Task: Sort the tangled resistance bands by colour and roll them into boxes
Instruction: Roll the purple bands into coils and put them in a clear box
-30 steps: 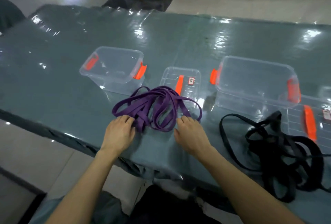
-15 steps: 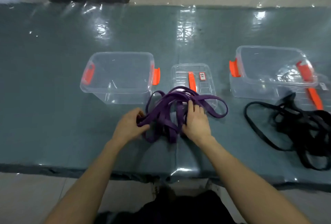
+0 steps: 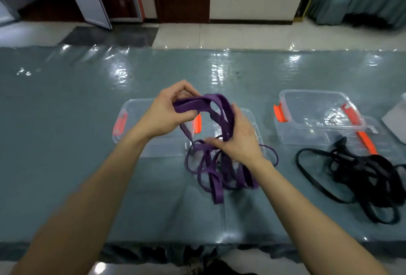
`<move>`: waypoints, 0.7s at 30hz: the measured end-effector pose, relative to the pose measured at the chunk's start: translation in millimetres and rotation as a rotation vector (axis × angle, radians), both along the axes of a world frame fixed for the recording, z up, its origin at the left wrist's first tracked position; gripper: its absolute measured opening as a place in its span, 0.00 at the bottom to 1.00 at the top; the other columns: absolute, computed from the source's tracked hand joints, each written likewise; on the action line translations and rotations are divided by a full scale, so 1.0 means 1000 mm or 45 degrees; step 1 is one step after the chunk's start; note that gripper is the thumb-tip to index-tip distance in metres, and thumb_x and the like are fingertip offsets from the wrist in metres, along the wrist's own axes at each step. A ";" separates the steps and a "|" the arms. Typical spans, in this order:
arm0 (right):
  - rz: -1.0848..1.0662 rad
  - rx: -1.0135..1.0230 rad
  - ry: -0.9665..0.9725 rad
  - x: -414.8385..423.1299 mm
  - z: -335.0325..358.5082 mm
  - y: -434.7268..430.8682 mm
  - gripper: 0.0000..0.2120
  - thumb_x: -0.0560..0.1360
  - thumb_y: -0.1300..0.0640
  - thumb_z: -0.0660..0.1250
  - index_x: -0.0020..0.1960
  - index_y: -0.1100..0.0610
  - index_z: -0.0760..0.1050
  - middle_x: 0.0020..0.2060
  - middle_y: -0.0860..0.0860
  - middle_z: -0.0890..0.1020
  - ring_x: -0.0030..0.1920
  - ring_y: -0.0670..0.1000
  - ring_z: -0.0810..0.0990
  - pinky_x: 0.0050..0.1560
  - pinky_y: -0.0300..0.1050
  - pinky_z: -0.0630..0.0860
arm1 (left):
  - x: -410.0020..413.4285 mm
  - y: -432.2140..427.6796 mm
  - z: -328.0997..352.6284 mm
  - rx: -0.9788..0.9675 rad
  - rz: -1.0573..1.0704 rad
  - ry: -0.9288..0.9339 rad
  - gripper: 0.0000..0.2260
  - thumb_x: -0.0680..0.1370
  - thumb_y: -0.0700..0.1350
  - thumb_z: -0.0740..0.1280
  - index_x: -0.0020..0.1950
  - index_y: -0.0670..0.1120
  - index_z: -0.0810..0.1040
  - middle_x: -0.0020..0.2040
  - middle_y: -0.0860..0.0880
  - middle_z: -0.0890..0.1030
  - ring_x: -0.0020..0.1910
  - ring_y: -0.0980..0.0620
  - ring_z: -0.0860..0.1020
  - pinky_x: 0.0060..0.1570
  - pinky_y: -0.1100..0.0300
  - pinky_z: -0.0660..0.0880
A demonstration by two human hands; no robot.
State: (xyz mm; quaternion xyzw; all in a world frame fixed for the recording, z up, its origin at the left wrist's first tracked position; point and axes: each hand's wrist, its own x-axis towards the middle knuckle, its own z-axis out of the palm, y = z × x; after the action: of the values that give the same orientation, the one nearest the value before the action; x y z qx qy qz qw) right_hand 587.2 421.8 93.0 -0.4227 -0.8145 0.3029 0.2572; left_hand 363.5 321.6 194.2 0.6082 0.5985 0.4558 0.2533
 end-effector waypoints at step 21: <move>0.669 -0.263 0.422 -0.109 0.209 0.001 0.22 0.70 0.41 0.84 0.53 0.57 0.85 0.34 0.52 0.77 0.35 0.50 0.75 0.38 0.44 0.71 | -0.142 -0.087 0.146 0.574 0.614 -0.055 0.20 0.77 0.40 0.80 0.66 0.47 0.79 0.53 0.58 0.89 0.50 0.59 0.87 0.50 0.64 0.84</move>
State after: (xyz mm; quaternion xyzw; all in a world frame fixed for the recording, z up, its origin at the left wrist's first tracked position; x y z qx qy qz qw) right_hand 477.9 422.5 301.8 -0.1669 -0.8077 0.5046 0.2552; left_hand 221.4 234.7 340.0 0.4799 0.6037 0.6365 0.0097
